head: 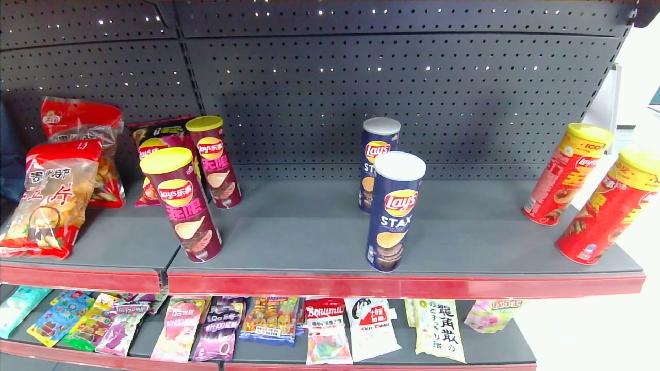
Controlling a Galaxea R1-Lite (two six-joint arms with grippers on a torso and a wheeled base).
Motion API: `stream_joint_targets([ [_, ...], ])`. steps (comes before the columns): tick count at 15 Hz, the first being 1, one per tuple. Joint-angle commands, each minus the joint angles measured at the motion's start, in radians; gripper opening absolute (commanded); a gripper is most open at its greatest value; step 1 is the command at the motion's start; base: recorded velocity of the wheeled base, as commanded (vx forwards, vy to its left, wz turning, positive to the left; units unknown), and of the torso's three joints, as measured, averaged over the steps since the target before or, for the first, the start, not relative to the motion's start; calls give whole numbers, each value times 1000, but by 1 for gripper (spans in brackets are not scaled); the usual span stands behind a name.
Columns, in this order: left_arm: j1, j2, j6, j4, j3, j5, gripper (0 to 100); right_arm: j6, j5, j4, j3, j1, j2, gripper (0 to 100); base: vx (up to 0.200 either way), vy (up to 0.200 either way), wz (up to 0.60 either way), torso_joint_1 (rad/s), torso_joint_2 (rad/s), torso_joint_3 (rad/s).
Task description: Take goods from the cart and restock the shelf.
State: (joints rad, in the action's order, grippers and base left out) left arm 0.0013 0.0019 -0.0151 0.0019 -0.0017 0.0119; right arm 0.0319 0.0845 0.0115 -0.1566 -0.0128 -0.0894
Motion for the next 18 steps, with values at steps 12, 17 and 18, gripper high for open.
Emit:
stream_joint_targets([
  [12, 0, 3, 0, 0, 0, 0, 100, -67, 80, 24, -557, -274, -1346, 100, 0, 0, 0, 0, 0, 0],
  [17, 0, 3, 0, 1, 0, 0, 100, 16, -23, 74, -636, -369, -1520, 100, 0, 0, 0, 0, 0, 0],
  [18, 0, 3, 0, 1, 0, 0, 100, 17, -35, 74, -649, -375, -1538, 100, 0, 0, 0, 0, 0, 0],
])
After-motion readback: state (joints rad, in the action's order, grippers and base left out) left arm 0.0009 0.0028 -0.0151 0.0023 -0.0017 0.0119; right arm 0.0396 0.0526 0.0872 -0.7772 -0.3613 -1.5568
